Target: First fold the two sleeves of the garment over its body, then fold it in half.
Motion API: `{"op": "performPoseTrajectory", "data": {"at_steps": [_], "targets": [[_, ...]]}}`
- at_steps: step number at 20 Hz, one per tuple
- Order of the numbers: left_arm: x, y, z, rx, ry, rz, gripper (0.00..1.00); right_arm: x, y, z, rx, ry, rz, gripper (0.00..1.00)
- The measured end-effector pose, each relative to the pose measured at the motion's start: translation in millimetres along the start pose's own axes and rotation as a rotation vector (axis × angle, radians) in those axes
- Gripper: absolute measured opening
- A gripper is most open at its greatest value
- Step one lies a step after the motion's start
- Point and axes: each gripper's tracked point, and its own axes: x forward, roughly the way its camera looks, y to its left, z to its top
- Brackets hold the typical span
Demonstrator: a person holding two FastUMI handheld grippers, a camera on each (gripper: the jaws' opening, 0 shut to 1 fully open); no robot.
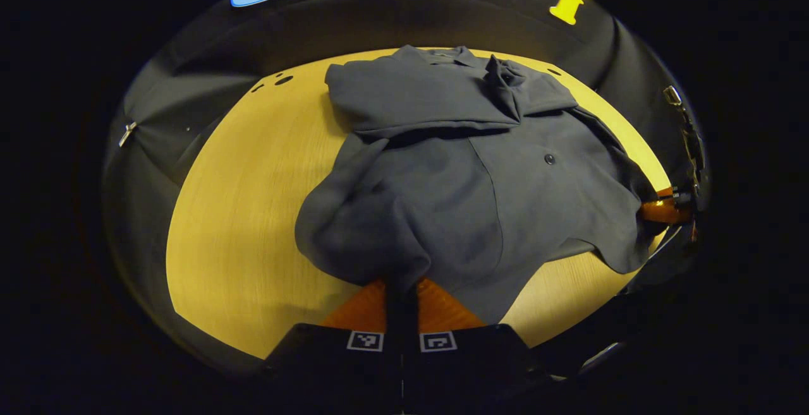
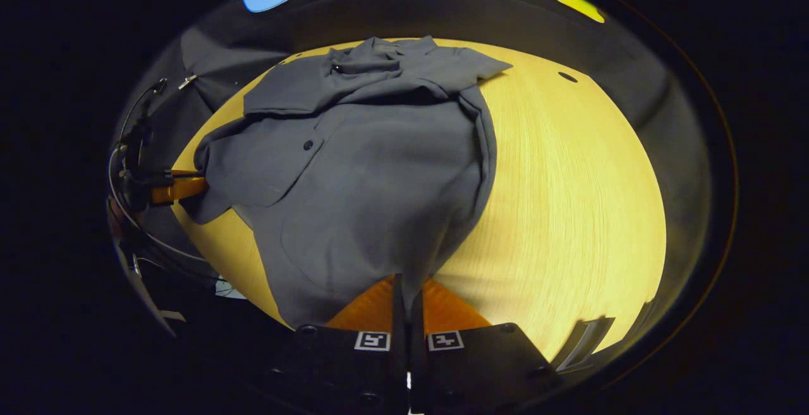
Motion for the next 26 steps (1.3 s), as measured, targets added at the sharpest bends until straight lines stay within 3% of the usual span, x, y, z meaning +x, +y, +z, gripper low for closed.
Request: {"op": "performPoseTrajectory", "data": {"at_steps": [3, 9, 12, 18, 23, 24, 26], "targets": [[-9, -7, -12, 0.004, 0.028, -0.056, 0.06, -7, 2, -6, 0.094, 0.021, 0.037, 0.05], [-40, -10, -37, -0.085, 0.108, -0.179, 0.02, -54, 13, -31, 0.066, 0.024, 0.099, 0.05], [-49, -5, -17, -0.101, 0.127, -0.227, 0.06, -71, 19, -39, 0.099, 0.020, 0.115, 0.05], [-89, -4, 63, -0.203, -0.043, -0.263, 0.06, -109, 12, 38, 0.151, -0.195, 0.111, 0.05], [-106, 5, 148, -0.205, -0.208, -0.248, 0.06, -133, 13, 131, 0.133, -0.404, 0.114, 0.05], [-107, 5, 166, -0.205, -0.242, -0.251, 0.06, -137, 13, 148, 0.137, -0.439, 0.118, 0.00], [-114, 6, 198, -0.228, -0.309, -0.264, 0.05, -139, 12, 181, 0.163, -0.505, 0.133, 0.05]]}}
